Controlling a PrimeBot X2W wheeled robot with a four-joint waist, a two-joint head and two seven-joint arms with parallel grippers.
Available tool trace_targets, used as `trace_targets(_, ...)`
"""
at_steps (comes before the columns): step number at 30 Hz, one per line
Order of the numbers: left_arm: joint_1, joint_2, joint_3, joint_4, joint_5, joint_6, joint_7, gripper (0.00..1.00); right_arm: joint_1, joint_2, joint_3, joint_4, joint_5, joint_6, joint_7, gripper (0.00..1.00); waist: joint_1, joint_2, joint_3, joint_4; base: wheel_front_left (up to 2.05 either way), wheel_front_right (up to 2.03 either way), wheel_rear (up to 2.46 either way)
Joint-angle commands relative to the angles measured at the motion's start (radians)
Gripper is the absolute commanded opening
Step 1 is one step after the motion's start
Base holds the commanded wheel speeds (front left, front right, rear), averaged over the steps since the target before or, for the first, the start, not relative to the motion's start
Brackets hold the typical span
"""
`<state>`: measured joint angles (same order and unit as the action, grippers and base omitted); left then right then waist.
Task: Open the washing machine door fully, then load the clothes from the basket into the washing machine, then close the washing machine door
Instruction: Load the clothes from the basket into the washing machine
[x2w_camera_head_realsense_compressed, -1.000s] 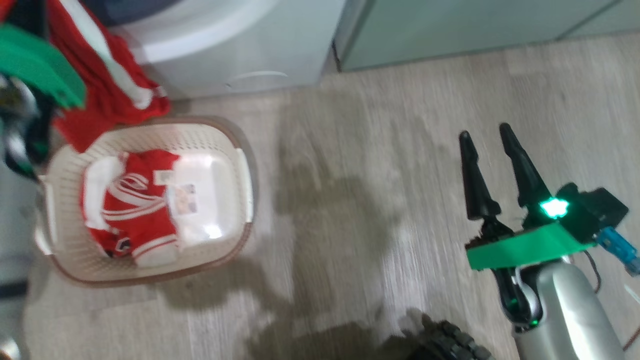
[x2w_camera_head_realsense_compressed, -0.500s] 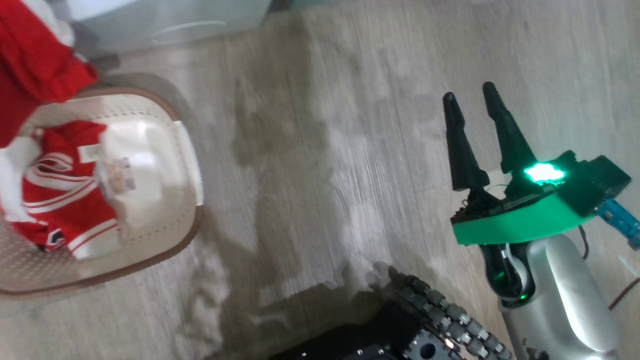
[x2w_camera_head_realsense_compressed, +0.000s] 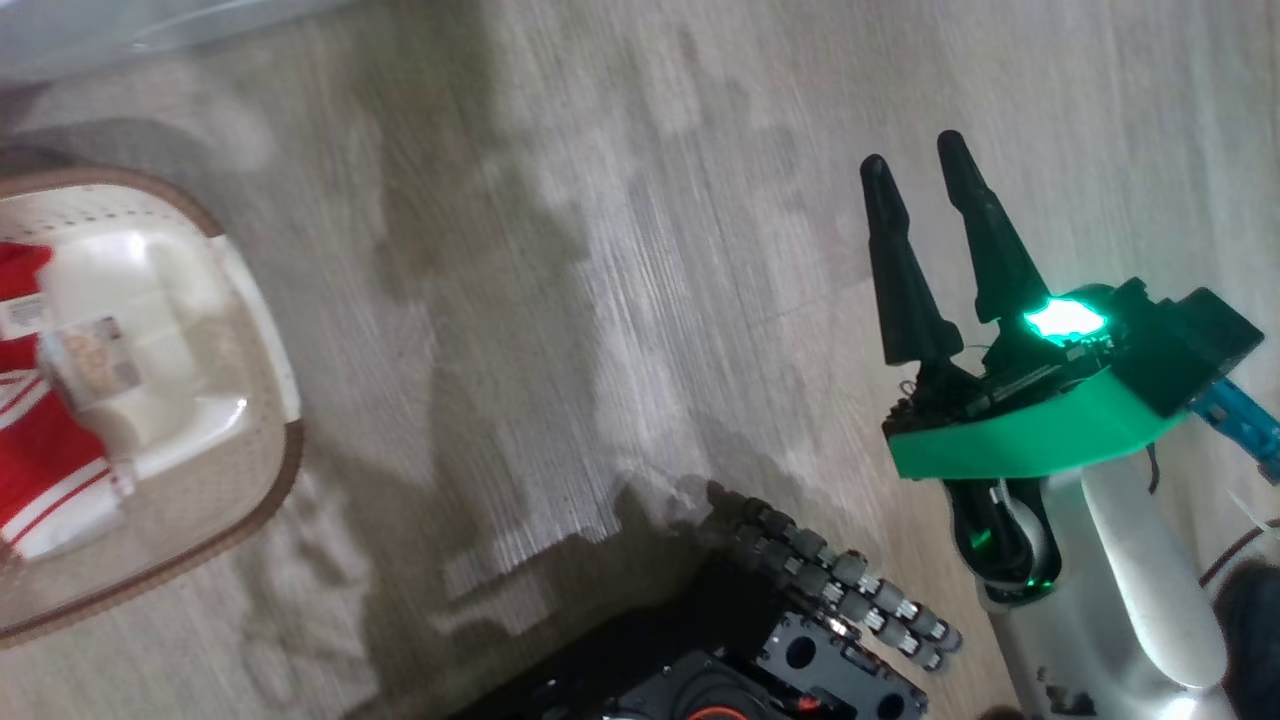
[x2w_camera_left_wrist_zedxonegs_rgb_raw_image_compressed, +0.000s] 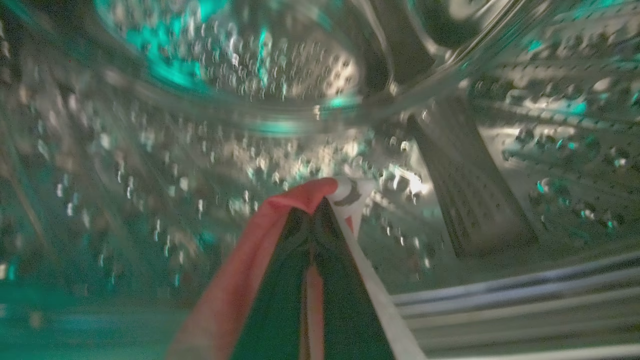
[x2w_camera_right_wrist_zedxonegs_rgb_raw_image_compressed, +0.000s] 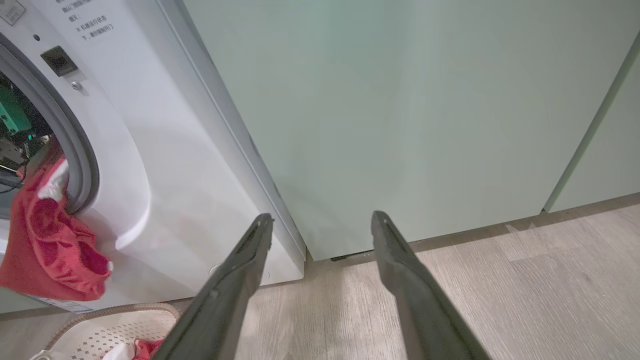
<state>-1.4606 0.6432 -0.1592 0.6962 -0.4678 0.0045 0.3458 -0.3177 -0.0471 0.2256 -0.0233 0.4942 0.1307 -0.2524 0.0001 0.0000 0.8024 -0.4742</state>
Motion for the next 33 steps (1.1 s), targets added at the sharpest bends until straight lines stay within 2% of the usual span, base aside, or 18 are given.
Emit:
trace_targets(1, -0.054, 0.061, 0.02, -0.044, 0.018, 0.008, -0.026, 0.0, 0.023, -0.003, 0.017, -0.033, 0.009, 0.0, -0.009, 1.0, -0.0001, 0.0, 0.02, -0.02, 0.0, 0.0, 0.0)
trace_targets(5, -0.107, 0.076, 0.02, -0.047, 0.055, 0.018, -0.158, 0.0, 0.025, -0.003, 0.022, -0.04, 0.023, 0.0, -0.009, 1.0, -0.0001, 0.0, 0.037, -0.037, 0.0, 0.0, 0.0)
trace_targets(9, -0.156, 0.079, -0.004, -0.016, 0.094, 0.005, -0.268, 0.0, 0.028, -0.003, 0.024, -0.045, 0.029, 0.0, -0.009, 1.0, -0.0001, 0.0, 0.047, -0.04, 0.0, 0.0, 0.0)
trace_targets(13, -0.155, 0.079, -0.038, 0.045, 0.123, -0.009, -0.305, 0.0, 0.023, -0.003, 0.027, -0.045, 0.033, 0.0, -0.009, 1.0, -0.0001, 0.0, 0.048, -0.031, 0.0, 0.0, 0.0)
trace_targets(18, -0.118, 0.083, -0.063, 0.123, 0.129, -0.023, -0.292, 0.0, 0.017, -0.003, 0.023, -0.04, 0.031, 0.0, -0.009, 1.0, -0.0001, 0.0, 0.04, -0.019, 0.0, 0.0, 0.0)
trace_targets(19, -0.112, 0.08, -0.062, 0.13, 0.125, -0.023, -0.301, 0.38, 0.016, -0.003, 0.021, -0.038, 0.03, 0.0, -0.009, 1.0, -0.0001, 0.0, 0.038, -0.016, 0.0, 0.0, 0.0)
trace_targets(20, -0.106, 0.078, -0.063, 0.138, 0.124, -0.022, -0.309, 1.0, 0.015, -0.003, 0.018, -0.036, 0.027, 0.0, -0.009, 1.0, -0.0001, 0.0, 0.034, -0.012, 0.0, 0.0, 0.0)
trace_targets(26, -0.041, 0.057, -0.074, 0.171, 0.117, -0.026, -0.374, 1.0, 0.011, -0.003, 0.0, -0.02, 0.009, 0.0, -0.009, 1.0, -0.0001, 0.0, -0.011, 0.016, 0.0, 0.0, 0.0)
trace_targets(33, 0.11, -0.002, -0.054, 0.137, 0.076, 0.004, -0.513, 1.0, 0.029, -0.003, -0.027, 0.006, -0.032, 0.0, -0.009, 1.0, -0.0001, 0.0, -0.107, 0.069, 0.0, 0.0, 0.0)
